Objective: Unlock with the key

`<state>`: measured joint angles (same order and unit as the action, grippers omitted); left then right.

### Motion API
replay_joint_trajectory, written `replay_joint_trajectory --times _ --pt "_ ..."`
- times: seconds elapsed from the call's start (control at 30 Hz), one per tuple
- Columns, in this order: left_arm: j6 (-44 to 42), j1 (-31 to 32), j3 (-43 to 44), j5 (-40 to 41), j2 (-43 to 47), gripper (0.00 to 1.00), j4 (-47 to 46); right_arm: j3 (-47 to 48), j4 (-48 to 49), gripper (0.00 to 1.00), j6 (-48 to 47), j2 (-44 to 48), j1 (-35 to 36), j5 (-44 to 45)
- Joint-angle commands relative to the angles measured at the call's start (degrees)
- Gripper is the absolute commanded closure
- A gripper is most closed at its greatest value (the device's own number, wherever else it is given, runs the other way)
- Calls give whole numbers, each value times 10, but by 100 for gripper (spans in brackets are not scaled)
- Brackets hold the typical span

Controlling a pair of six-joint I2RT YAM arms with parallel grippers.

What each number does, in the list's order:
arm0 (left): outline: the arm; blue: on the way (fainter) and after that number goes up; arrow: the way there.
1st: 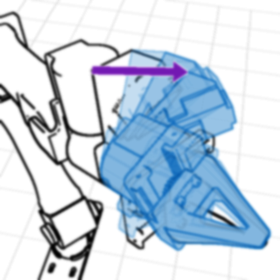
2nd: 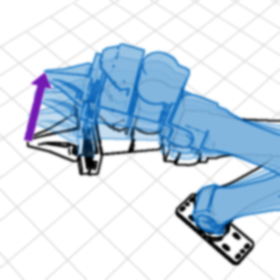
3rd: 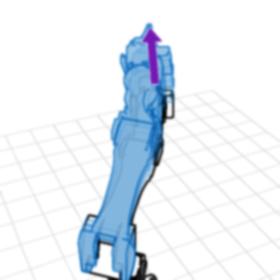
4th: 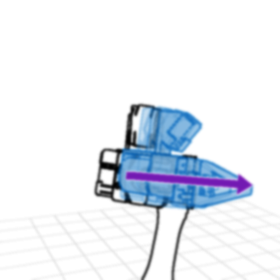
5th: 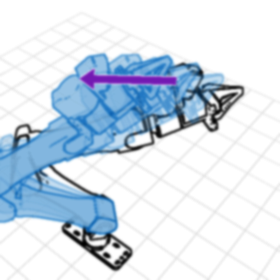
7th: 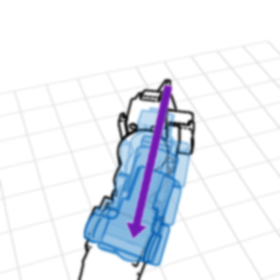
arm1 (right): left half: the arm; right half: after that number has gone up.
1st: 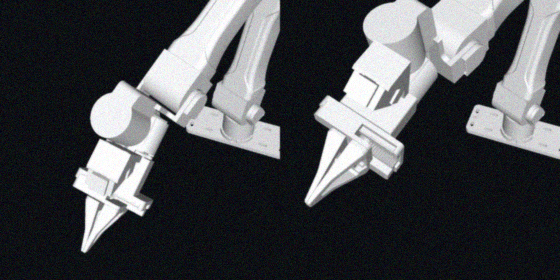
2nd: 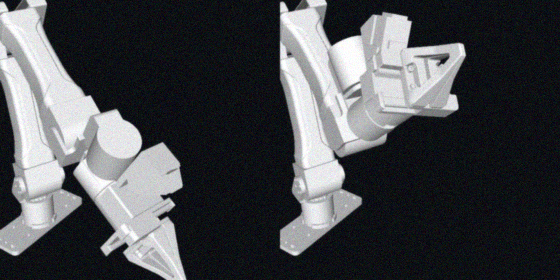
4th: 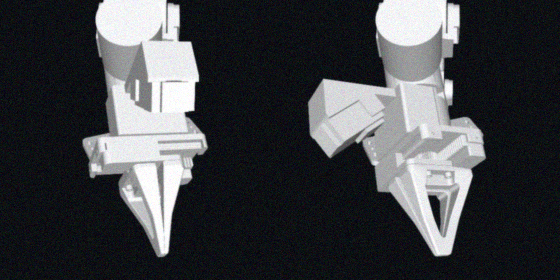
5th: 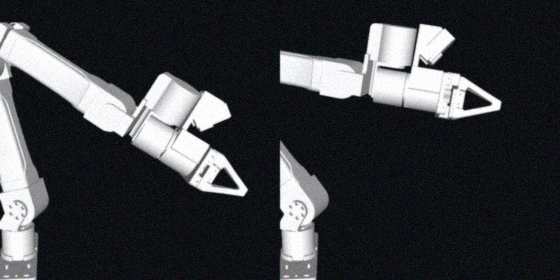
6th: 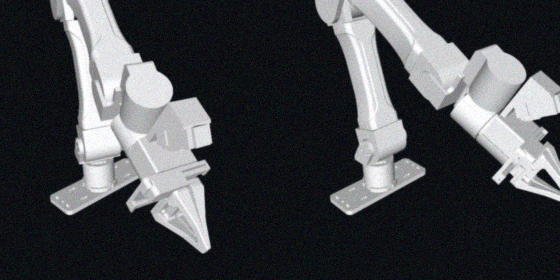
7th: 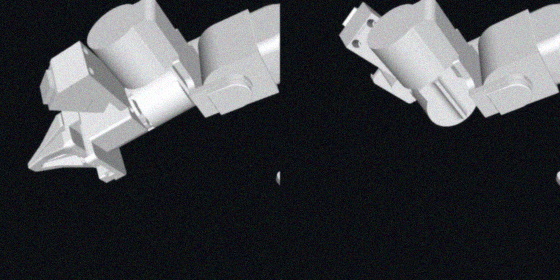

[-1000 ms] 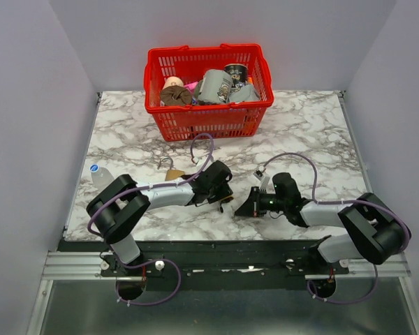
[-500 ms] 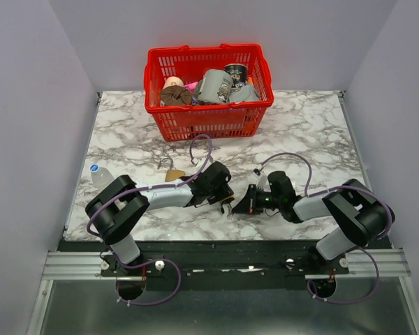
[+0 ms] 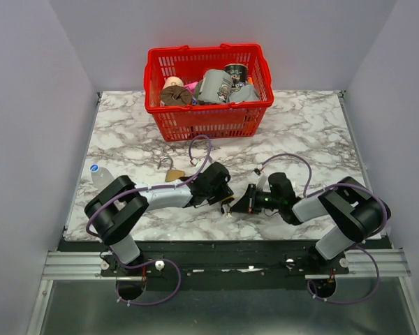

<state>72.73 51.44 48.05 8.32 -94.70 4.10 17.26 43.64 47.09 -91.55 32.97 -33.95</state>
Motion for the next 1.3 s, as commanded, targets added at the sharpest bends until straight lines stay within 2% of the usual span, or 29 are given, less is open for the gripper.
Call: replay_joint_trajectory --times 0.0,0.37,1.27 --pt "1 3 -21 -8 -1 100 51 -6 31 99 -2 -6 2 39" --pt "-1 3 -19 -4 1 100 57 -14 11 99 -13 23 2 68" --pt "-5 4 -26 -1 1 100 49 6 29 99 -5 -1 2 89"
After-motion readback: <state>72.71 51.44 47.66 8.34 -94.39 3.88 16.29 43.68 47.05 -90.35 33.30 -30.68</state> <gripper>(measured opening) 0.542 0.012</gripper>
